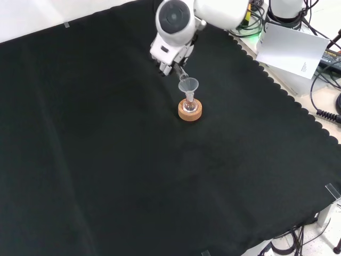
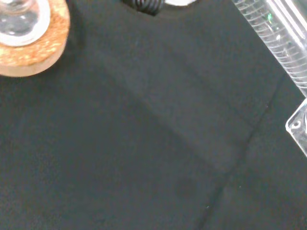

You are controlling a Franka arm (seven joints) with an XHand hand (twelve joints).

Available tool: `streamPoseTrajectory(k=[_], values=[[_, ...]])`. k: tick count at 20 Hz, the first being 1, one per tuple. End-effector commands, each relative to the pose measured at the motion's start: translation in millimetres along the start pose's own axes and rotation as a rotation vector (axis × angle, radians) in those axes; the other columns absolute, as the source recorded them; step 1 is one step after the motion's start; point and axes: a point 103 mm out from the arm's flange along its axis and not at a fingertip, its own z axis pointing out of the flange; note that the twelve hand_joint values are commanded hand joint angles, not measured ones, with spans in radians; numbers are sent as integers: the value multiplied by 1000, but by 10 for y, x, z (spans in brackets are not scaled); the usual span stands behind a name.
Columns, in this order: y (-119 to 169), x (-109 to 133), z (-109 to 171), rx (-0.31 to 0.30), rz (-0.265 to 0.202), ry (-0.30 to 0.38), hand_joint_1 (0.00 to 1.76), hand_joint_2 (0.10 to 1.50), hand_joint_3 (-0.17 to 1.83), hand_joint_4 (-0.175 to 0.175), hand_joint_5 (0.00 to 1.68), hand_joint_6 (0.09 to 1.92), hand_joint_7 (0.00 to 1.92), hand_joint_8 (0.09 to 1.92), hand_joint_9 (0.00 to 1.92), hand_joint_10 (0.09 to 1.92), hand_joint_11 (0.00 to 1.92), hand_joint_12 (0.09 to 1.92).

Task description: Pour the water from the graduated cylinder into the round-bottom flask.

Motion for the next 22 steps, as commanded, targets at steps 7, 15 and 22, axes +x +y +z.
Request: streamPoseTrajectory(k=[7, 15, 22], values=[[-188, -924, 478, -326, -45, 377, 1272, 1086, 2, -175, 1027, 930, 1063, 907, 1516, 87, 1317, 670], [-167, -1002, 480, -404, -51, 447, 1271, 1087, 2, -175, 1025, 932, 1062, 910, 1515, 87, 1317, 671], [-177, -1029, 481, -452, -45, 502, 1271, 1087, 2, -175, 1024, 935, 1060, 912, 1516, 87, 1315, 672]])
